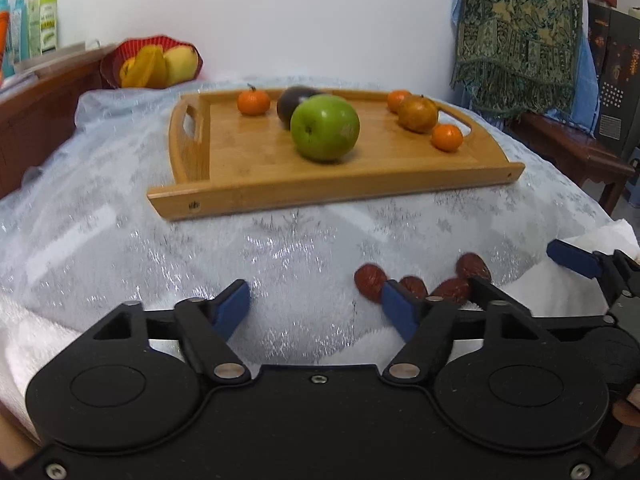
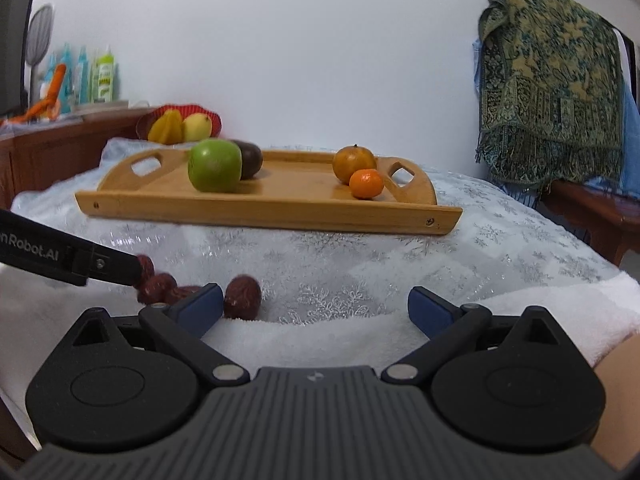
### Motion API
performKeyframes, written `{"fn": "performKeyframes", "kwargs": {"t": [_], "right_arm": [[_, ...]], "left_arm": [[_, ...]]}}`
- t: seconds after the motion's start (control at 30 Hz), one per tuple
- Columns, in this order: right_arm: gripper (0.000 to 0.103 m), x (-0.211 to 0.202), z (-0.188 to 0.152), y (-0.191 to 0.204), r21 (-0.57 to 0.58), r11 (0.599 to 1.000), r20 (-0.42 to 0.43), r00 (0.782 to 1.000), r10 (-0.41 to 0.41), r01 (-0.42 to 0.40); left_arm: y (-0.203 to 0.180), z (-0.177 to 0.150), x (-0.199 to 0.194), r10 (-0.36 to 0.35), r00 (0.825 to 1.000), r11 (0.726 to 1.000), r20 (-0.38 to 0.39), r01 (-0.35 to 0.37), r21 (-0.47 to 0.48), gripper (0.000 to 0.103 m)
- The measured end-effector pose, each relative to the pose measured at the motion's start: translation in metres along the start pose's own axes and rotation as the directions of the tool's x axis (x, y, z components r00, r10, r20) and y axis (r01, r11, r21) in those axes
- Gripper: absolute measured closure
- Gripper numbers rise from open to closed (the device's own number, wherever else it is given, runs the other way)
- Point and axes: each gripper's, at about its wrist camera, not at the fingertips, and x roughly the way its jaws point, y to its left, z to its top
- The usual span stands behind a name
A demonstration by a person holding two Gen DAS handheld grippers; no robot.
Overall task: Organize fruits
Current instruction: 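Grasp a red date with the left tool while the right tool grasps another date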
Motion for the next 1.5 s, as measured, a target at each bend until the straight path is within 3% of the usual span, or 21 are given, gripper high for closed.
{"fn": "performKeyframes", "kwargs": {"t": [0.1,0.3,0.73,1.0,1.23,1.5], "right_arm": [[0.000,0.005,-0.001,0.004,-0.019,1.000,-0.005,1.000,-0.010,0.010],[0.000,0.015,-0.002,-0.001,0.030,0.999,-0.021,1.000,0.012,-0.011],[0.000,0.017,-0.003,-0.003,0.043,0.999,-0.018,1.000,0.015,-0.014],[0.000,0.017,-0.003,-0.003,0.037,0.999,-0.016,1.000,0.017,-0.016],[0.000,0.017,-0.003,-0.003,0.041,0.999,-0.017,1.000,0.015,-0.014],[0.000,0.018,-0.001,-0.003,0.040,0.999,-0.034,0.999,0.019,-0.017]], "left_arm": [[-0.002,-0.001,0.001,0.007,1.000,1.000,0.005,-0.007,0.024,0.041],[-0.009,0.001,0.004,0.009,1.000,0.999,0.009,-0.010,0.049,0.042],[-0.018,0.005,0.010,0.007,1.000,0.999,0.016,-0.008,0.039,0.052],[-0.026,0.006,0.011,-0.020,1.000,0.999,0.016,0.019,0.034,0.076],[-0.025,0.004,0.009,-0.040,0.999,0.999,0.025,0.040,-0.009,0.087],[-0.028,0.003,0.006,-0.046,0.998,0.999,0.033,0.047,-0.008,0.087]]}}
